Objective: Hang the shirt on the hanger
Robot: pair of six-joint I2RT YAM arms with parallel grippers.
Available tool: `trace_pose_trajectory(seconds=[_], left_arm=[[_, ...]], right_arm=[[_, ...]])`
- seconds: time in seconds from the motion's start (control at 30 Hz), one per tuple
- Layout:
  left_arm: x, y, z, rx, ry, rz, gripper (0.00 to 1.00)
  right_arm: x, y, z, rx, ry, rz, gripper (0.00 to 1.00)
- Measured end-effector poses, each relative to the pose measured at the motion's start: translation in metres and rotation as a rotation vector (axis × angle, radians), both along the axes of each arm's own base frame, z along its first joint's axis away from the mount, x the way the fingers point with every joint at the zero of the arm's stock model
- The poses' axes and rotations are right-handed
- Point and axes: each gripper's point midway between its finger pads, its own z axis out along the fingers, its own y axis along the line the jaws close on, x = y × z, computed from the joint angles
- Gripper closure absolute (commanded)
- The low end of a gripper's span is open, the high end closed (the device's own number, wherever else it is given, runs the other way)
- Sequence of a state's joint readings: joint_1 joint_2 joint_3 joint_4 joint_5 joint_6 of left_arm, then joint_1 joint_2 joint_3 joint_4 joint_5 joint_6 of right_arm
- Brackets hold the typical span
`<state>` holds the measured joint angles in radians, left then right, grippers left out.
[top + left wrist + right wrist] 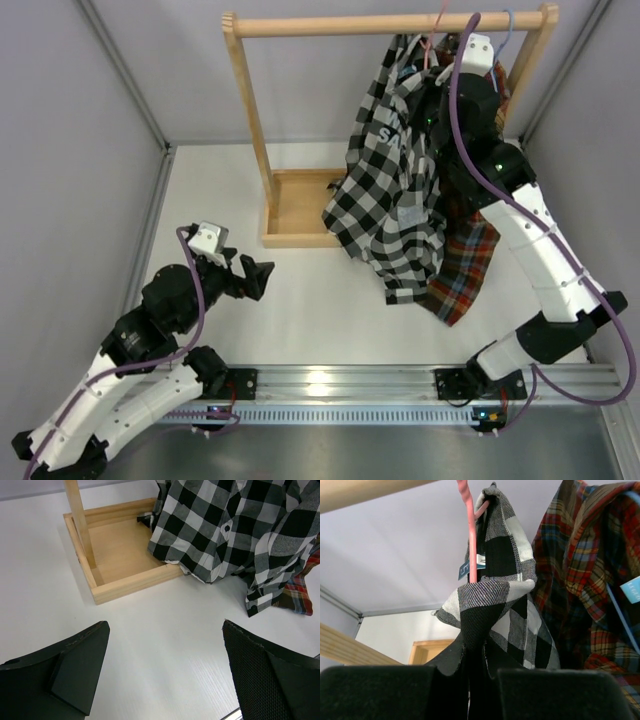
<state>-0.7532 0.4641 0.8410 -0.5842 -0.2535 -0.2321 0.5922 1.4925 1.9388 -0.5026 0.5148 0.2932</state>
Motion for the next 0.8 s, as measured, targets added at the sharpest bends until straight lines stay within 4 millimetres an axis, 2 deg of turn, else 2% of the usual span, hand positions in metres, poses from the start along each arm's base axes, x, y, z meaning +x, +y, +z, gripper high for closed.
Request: trace_pose_trajectory(seconds=[0.17, 0.33, 0.47, 0.67, 0.7, 0.8], left_arm=[[0.003, 0.003, -0.008, 0.012, 0.014, 0.020, 0.02], [0.008, 0.015, -0.010, 0.006, 0.010, 0.081, 0.02], [0.009, 0.018, -0.010, 0.007, 0.010, 0.093, 0.02], [0.010, 0.019, -0.011, 0.007, 0.010, 0.102, 0.02], [0.010, 0.019, -0.011, 0.008, 0.011, 0.103, 0.02], [0.010, 0.020, -0.011, 0.009, 0.011, 0.106, 0.02]], right_arm=[[0.008, 0.010, -0.013, 0.021, 0.015, 0.020, 1.00], [0.015, 0.025, -0.039, 0.051, 0.045, 0.054, 1.00], [0.019, 0.030, -0.060, 0.067, 0.063, 0.058, 1.00], [0.019, 0.032, -0.062, 0.136, 0.022, 0.057, 1.00], [0.019, 0.032, -0.061, 0.141, 0.018, 0.058, 0.99], [0.018, 0.032, -0.060, 0.151, 0.016, 0.064, 0.81]])
